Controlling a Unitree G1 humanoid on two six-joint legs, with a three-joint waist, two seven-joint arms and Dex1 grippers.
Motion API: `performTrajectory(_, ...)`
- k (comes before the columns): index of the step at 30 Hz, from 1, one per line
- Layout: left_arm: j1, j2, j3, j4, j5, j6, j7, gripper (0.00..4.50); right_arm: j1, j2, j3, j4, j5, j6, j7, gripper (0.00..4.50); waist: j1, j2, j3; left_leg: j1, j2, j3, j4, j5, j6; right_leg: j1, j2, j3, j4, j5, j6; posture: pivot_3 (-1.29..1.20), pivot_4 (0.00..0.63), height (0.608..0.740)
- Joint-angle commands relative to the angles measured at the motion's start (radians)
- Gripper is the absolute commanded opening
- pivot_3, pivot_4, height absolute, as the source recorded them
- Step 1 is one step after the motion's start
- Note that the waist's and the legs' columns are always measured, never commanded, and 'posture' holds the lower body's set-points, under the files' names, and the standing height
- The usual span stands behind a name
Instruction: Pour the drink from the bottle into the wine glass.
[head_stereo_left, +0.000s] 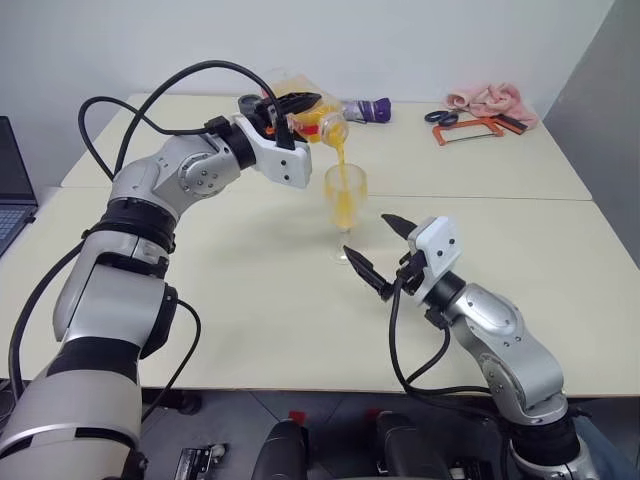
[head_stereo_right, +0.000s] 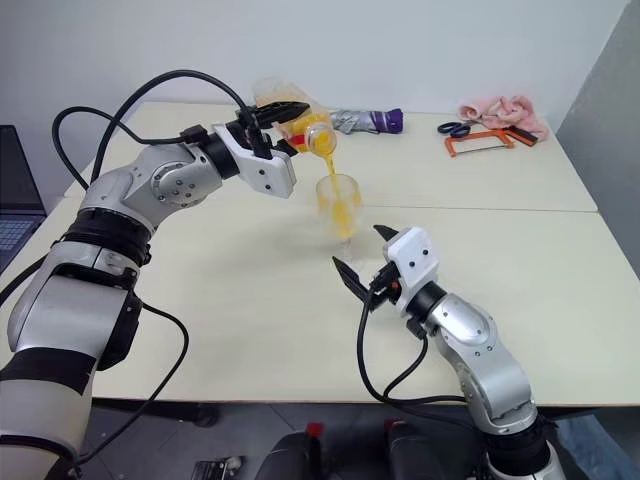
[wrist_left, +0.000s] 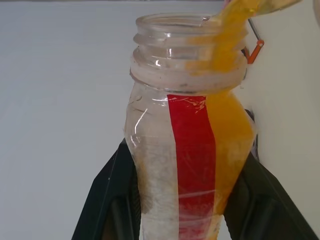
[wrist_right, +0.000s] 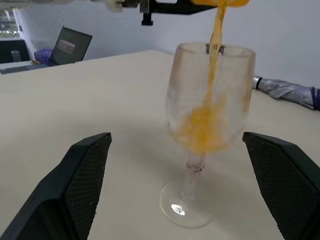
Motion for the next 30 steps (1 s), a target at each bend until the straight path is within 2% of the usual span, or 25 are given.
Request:
performTrajectory(1, -0.044, 0.022, 0.001, -0.003, -0.003, -0.013, 0.029, 1.67, 0.002, 0.005, 0.005, -0.053, -0.01, -0.029, -0.005, 4.5, 0.0, 0.0, 0.0, 0.0, 0.0, 0.0, 0.0, 0.0, 0.0, 0.0, 0.0, 0.0, 0.0, 0.0, 0.0, 0.0, 0.15, 0.74)
performTrajectory(16, -0.069, 0.03, -0.019, 0.031, 0.024, -0.026, 0.066, 1.67, 0.017, 0.093, -0.005, -0.029, -0.057, -0.098, -0.096, 4.5, 0.0, 0.0, 0.0, 0.0, 0.0, 0.0, 0.0, 0.0, 0.0, 0.0, 0.0, 0.0, 0.0, 0.0, 0.0, 0.0, 0.15, 0.74)
performTrajectory(30, -0.093, 0.031, -0.047, 0.056, 0.047, -0.031, 0.103, 1.67, 0.034, 0.098, 0.012, -0.027, -0.068, -0.104, -0.083, 4.5, 0.0, 0.0, 0.0, 0.0, 0.0, 0.0, 0.0, 0.0, 0.0, 0.0, 0.0, 0.0, 0.0, 0.0, 0.0, 0.0, 0.15, 0.74)
